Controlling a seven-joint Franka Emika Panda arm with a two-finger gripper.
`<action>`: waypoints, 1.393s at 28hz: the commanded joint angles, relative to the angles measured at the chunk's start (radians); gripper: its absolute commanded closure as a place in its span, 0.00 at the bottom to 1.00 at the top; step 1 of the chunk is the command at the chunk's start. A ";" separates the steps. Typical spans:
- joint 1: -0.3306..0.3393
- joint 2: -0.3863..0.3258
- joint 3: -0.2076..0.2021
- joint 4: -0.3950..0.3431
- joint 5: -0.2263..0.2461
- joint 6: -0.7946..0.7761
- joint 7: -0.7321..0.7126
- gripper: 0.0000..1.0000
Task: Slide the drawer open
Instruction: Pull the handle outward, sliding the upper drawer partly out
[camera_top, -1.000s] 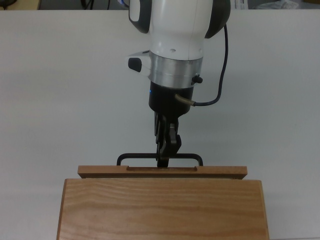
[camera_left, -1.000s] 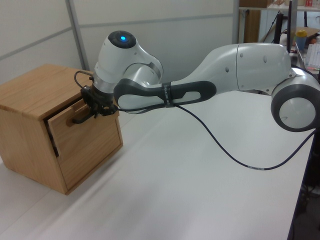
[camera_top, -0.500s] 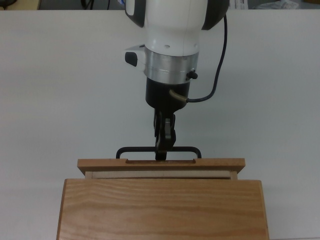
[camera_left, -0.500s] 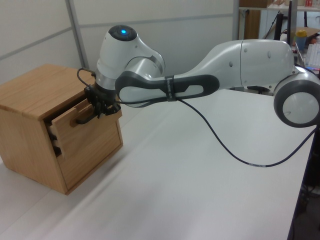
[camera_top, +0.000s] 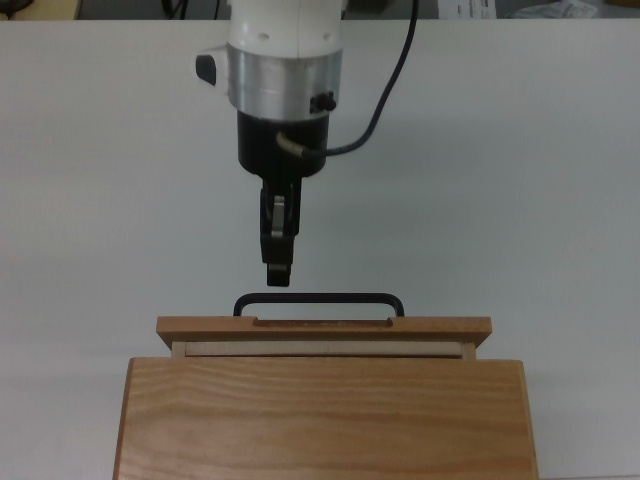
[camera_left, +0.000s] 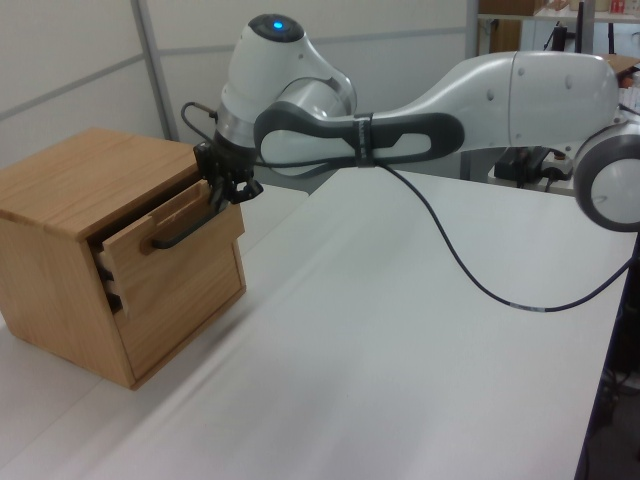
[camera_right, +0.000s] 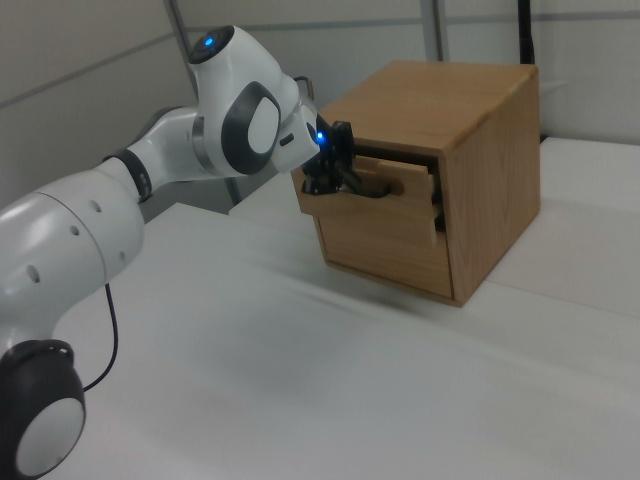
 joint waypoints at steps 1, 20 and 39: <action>-0.023 -0.107 0.010 -0.133 0.051 -0.018 0.012 1.00; -0.017 -0.040 0.005 -0.066 0.008 0.043 0.005 1.00; 0.032 0.055 0.002 -0.008 -0.100 0.082 -0.006 0.20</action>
